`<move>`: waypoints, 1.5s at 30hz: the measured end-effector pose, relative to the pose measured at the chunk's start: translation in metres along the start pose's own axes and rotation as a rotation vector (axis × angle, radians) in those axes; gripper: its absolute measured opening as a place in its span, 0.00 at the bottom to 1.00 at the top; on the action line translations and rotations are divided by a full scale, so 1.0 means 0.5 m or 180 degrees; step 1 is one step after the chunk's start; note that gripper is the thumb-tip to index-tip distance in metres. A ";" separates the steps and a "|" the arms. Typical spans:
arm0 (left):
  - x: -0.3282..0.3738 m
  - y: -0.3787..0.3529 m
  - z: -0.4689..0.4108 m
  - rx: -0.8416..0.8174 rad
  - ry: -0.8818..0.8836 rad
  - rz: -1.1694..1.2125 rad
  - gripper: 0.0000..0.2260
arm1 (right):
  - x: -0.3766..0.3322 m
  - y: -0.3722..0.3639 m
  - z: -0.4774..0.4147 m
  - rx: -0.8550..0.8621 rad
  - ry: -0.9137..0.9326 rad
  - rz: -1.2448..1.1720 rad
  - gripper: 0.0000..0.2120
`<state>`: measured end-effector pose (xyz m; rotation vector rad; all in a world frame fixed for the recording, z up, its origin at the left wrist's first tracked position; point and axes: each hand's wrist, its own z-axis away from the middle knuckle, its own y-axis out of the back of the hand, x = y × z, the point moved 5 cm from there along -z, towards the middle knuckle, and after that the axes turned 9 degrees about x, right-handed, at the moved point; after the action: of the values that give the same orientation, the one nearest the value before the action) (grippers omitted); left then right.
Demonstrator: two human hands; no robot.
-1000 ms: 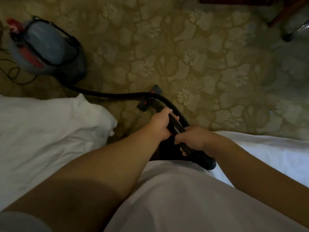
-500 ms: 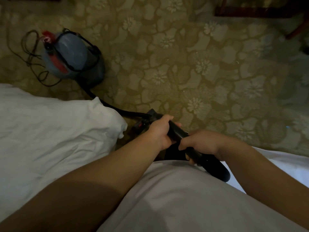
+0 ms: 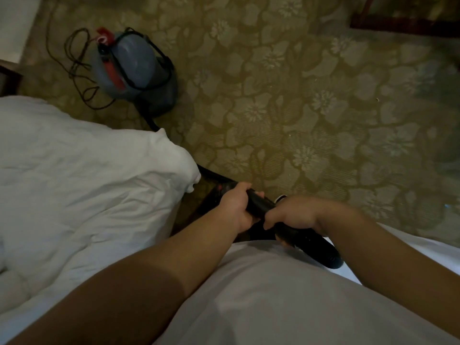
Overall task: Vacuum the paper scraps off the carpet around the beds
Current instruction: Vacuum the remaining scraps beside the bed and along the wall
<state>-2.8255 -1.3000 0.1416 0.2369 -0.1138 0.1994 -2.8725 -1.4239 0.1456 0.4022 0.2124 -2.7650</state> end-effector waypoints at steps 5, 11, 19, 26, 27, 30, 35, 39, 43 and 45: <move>-0.032 0.127 -0.046 -0.0090 0.0056 0.0197 0.08 | -0.007 -0.119 -0.008 0.0083 -0.0080 0.0129 0.16; -0.068 0.318 -0.078 -0.0473 0.0109 0.0732 0.08 | -0.029 -0.303 0.006 0.0253 0.0045 0.0637 0.15; -0.070 0.439 -0.036 -0.1125 -0.0153 0.0662 0.14 | -0.026 -0.435 0.096 0.0686 0.0319 0.0335 0.12; -0.049 0.358 0.026 -0.1357 -0.0505 -0.0031 0.17 | -0.002 -0.388 0.166 0.1143 0.0545 -0.0189 0.09; -0.048 0.330 0.036 -0.1402 -0.0543 -0.0161 0.15 | 0.008 -0.370 0.175 0.1173 0.0552 -0.0337 0.09; -0.043 0.232 0.052 -0.1441 -0.0623 -0.0585 0.10 | 0.039 -0.302 0.182 0.1253 0.0498 -0.0788 0.11; -0.016 0.043 0.042 -0.1212 -0.0559 -0.1179 0.10 | 0.062 -0.167 0.151 0.1386 0.0373 -0.1357 0.12; -0.007 -0.092 0.031 -0.1109 -0.0528 -0.1520 0.09 | 0.077 -0.076 0.122 0.1573 0.0371 -0.1862 0.12; -0.009 -0.187 0.027 -0.1131 -0.0547 -0.1760 0.08 | 0.089 -0.024 0.102 0.1662 0.0426 -0.2233 0.11; -0.010 -0.216 0.022 -0.1113 -0.0590 -0.1921 0.08 | 0.094 -0.013 0.091 0.1665 0.0431 -0.2380 0.12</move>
<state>-2.8086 -1.4062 0.1275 -0.0659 -0.2520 -0.4423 -2.9284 -1.4411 0.1756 0.7695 -0.4354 -3.5172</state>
